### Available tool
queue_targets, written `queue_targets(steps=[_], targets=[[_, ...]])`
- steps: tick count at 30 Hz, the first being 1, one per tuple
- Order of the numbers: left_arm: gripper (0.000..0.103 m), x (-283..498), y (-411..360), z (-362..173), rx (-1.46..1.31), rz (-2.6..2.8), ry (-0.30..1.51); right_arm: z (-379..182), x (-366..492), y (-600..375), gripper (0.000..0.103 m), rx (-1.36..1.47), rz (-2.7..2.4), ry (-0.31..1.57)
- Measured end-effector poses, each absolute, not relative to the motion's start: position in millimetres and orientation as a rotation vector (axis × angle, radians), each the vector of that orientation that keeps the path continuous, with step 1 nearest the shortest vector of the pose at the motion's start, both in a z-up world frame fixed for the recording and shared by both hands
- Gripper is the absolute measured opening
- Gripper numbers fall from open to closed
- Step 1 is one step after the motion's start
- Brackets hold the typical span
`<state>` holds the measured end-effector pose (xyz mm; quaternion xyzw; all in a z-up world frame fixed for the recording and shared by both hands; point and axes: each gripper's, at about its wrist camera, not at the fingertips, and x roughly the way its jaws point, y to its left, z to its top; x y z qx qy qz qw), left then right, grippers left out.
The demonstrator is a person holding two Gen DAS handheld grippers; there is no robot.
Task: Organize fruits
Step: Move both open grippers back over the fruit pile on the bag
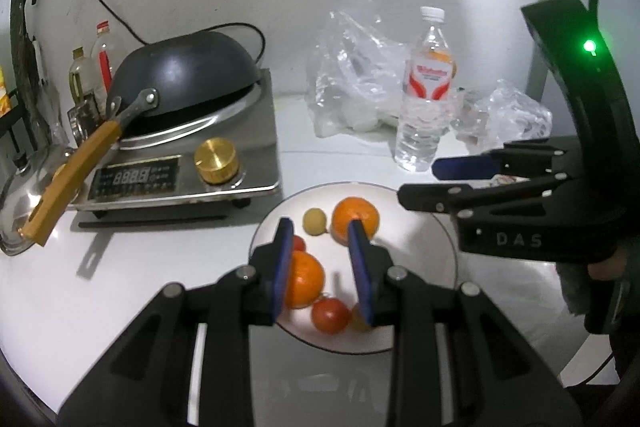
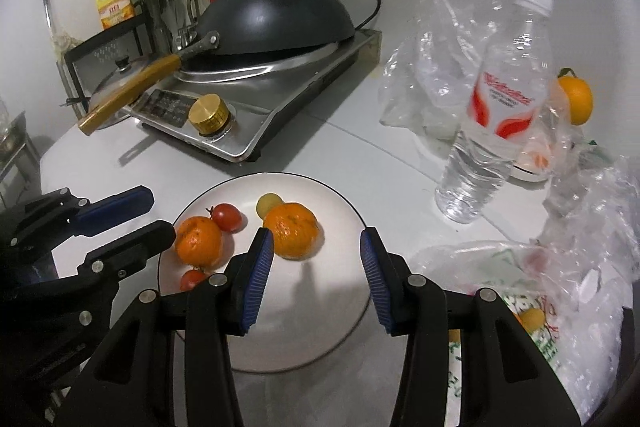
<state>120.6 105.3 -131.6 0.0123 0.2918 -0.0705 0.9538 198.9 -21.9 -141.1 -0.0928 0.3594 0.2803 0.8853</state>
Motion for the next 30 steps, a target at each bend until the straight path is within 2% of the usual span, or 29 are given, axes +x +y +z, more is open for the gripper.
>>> queue_targets(steps=[10, 13, 15, 30], targets=[[0.033, 125.6, 73.2, -130.0, 0.001, -0.173, 0.618, -126.1, 184.3, -68.3, 0.048, -0.168, 0.575, 0.704], [0.036, 127.7, 61.0, -125.5, 0.002, -0.189, 0.616, -119.3, 179.4, -84.8, 0.048, -0.166, 0.577, 0.678], [0.042, 129.4, 54.7, -123.4, 0.001, -0.182, 0.619, -116.9, 177.2, -95.8, 0.048, -0.168, 0.573, 0.666], [0.043, 127.2, -9.9, -120.6, 0.065, -0.205, 0.629, -129.4, 164.2, -171.1, 0.048, -0.118, 0.539, 0.662]])
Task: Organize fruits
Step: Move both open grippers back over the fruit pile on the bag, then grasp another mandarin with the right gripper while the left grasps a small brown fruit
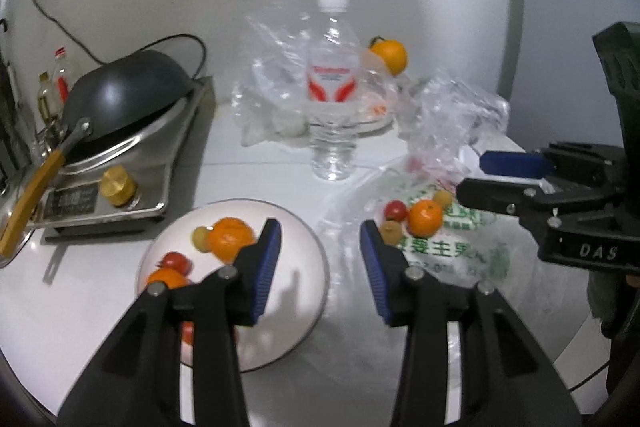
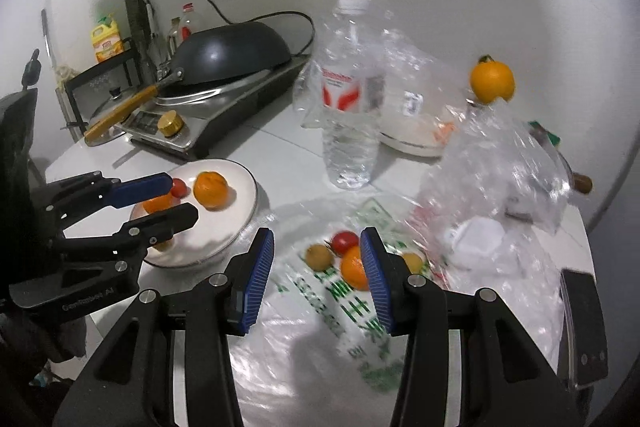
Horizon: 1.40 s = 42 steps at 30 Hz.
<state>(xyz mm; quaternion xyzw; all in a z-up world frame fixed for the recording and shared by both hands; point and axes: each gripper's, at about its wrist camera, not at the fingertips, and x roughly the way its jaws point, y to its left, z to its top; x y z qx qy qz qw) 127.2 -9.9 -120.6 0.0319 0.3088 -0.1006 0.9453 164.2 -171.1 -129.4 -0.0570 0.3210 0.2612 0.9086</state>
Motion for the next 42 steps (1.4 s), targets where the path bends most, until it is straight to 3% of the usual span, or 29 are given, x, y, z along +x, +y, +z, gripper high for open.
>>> queue_targets(steps=[4, 7, 10, 20, 30, 36, 39, 42], targets=[[0.043, 128.0, -32.6, -122.5, 0.111, -0.231, 0.634, -136.9, 166.5, -189.1, 0.046, -0.11, 0.529, 0.676], [0.043, 132.6, -44.9, -126.9, 0.118, -0.25, 0.659, -140.6, 168.4, -196.7, 0.034, -0.117, 0.52, 0.683], [0.043, 137.0, -56.0, -131.3, 0.135, -0.264, 0.677, -148.2, 175.1, -204.7, 0.033, -0.099, 0.527, 0.707], [0.043, 159.8, -85.4, -144.9, 0.203, -0.286, 0.705, -174.3, 208.3, -203.8, 0.034, -0.094, 0.588, 0.807], [0.039, 184.5, -88.0, -164.5, 0.231, -0.287, 0.776, -199.0, 247.4, -186.6, 0.05, -0.092, 0.611, 0.888], [0.034, 190.6, -86.0, -173.9, 0.234, -0.283, 0.81, -210.0, 255.2, -176.8, 0.05, -0.113, 0.623, 0.91], [0.033, 191.6, -84.6, -176.2, 0.236, -0.284, 0.82, -211.1, 256.6, -176.3, 0.041, -0.109, 0.633, 0.916], [0.031, 192.9, -85.2, -177.9, 0.252, -0.285, 0.831, -208.7, 254.3, -175.7, 0.041, -0.122, 0.631, 0.903]])
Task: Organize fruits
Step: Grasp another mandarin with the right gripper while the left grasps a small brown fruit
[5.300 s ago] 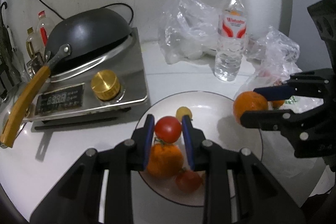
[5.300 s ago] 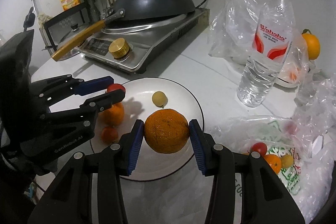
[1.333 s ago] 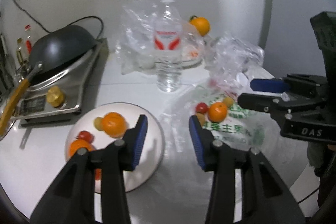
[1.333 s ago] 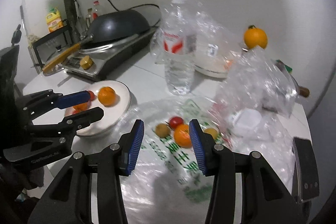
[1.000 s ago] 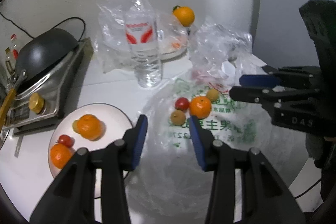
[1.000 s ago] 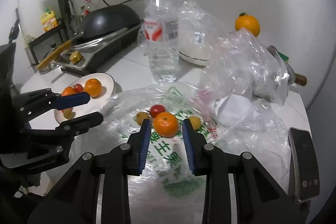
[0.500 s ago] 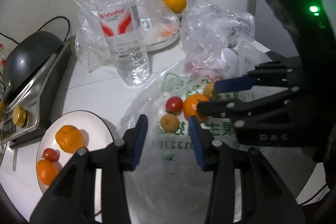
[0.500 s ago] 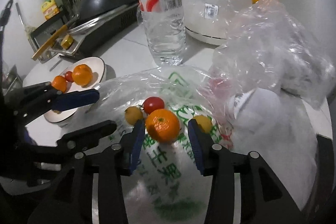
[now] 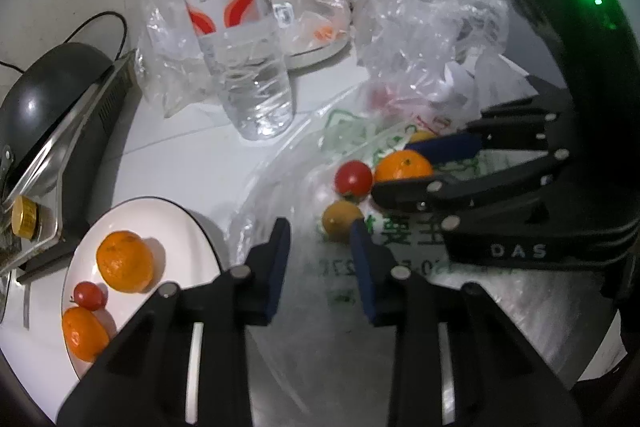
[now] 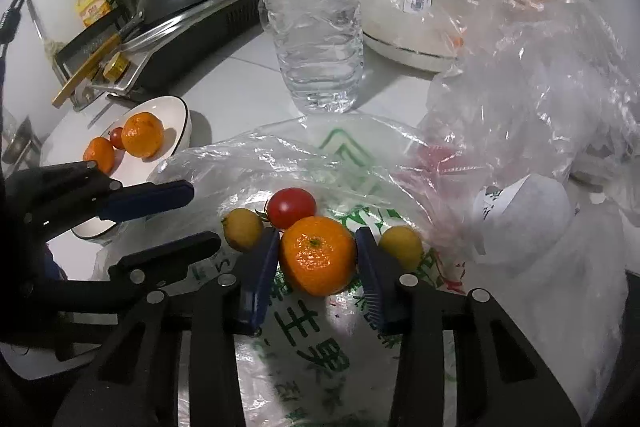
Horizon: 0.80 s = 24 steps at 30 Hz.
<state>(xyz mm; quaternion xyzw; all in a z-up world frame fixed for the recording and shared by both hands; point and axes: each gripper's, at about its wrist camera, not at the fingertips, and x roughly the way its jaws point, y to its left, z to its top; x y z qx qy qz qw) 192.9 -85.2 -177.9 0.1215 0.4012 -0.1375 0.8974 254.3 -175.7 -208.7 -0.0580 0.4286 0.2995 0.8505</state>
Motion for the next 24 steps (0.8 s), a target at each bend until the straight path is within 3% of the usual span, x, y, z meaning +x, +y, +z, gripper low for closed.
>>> queue_targets(steps=[24], targets=[[0.029, 218.6, -111.2, -194.8, 0.348, -0.286, 0.913, -188.9, 238.2, -231.6, 0.041, -0.016, 0.58, 0.837]])
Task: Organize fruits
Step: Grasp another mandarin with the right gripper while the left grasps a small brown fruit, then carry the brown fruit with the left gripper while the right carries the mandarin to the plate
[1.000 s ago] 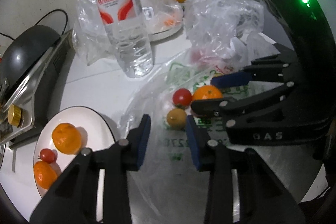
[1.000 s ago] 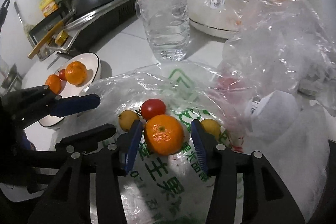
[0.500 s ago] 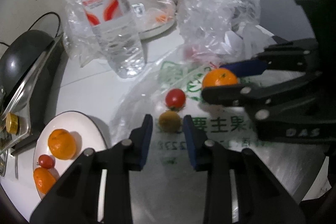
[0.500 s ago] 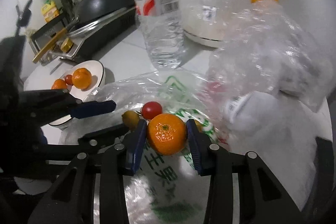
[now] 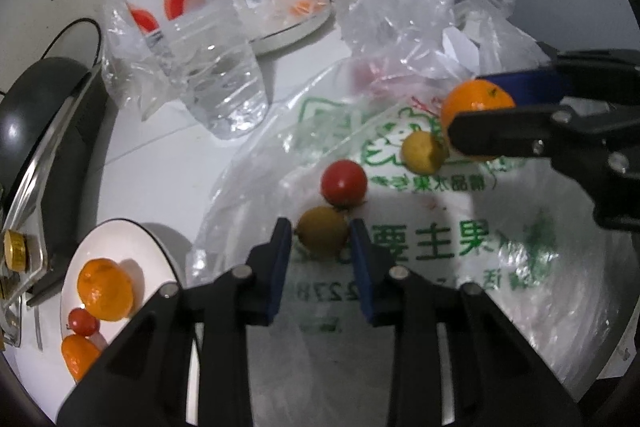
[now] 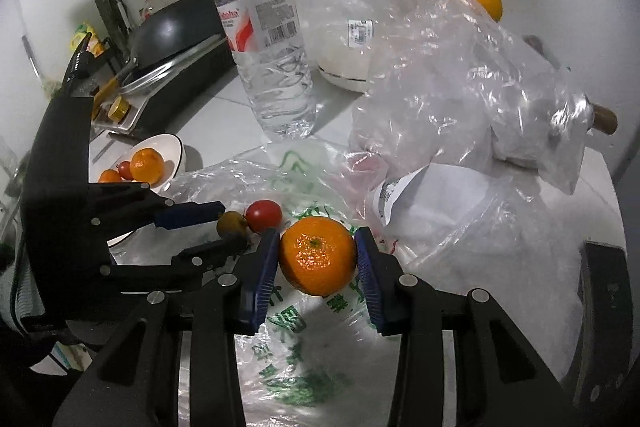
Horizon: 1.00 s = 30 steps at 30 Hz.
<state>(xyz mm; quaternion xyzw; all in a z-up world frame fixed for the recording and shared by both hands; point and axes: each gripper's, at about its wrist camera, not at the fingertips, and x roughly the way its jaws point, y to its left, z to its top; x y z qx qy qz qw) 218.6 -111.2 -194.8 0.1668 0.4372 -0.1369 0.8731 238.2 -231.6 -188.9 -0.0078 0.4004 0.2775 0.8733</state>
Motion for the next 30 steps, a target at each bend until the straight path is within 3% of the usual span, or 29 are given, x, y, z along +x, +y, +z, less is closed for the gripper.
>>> queue_targets(steps=[10, 30], targets=[[0.028, 216.9, -113.2, -190.4, 0.356, -0.319, 0.883, -186.4, 231.4, -230.9, 0.041, -0.015, 0.563, 0.83], [0.028, 147.2, -99.7, -131.2, 0.296, -0.405, 0.717, -158.6, 183.0, -211.8, 0.041, 0.002, 0.555, 0.78]])
